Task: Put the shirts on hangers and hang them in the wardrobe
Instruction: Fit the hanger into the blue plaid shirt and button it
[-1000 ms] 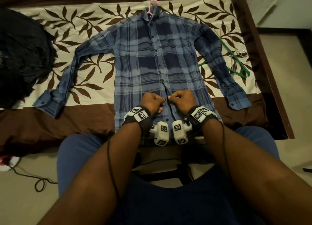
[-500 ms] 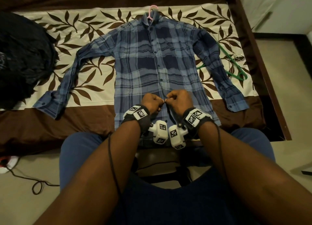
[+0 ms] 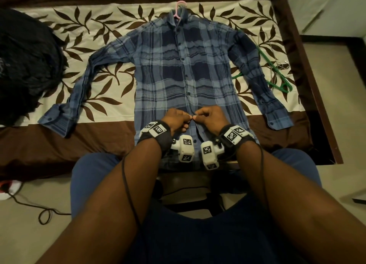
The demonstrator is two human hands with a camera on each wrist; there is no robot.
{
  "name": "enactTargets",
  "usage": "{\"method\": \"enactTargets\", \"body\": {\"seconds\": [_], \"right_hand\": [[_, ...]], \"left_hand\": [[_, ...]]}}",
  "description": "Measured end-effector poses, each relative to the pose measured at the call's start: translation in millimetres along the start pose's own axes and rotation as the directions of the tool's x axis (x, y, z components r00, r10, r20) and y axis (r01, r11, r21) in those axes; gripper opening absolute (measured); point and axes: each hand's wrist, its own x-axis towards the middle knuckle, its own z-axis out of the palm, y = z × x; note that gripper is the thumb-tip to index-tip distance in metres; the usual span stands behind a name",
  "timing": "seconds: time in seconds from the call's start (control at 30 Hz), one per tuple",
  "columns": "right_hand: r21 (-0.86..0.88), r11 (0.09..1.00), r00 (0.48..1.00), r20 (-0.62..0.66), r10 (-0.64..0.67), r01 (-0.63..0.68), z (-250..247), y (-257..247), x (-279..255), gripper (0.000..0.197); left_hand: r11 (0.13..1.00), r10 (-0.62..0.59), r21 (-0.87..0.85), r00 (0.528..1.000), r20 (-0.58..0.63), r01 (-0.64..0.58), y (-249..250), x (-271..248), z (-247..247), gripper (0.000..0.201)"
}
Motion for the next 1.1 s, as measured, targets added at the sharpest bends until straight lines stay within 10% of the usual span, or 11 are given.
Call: {"method": "enactTargets", "body": {"seconds": [0.53, 1.1], "right_hand": [[-0.517, 0.833, 0.962, -0.057, -0.266, 0.200, 6.2, -2.3, -2.9, 0.030], [-0.531, 0.791, 0.870, -0.183, -0.457, 0.303, 21.6, 6.4, -16.0, 0.019]], "left_hand": [[0.997, -0.053, 0.051, 0.998, -0.016, 0.054, 18.6, 0.8, -0.4, 0.039], [0.985, -0.080, 0.144, 0.990, -0.118, 0.096, 30.9, 6.8, 7.9, 0.026]]}}
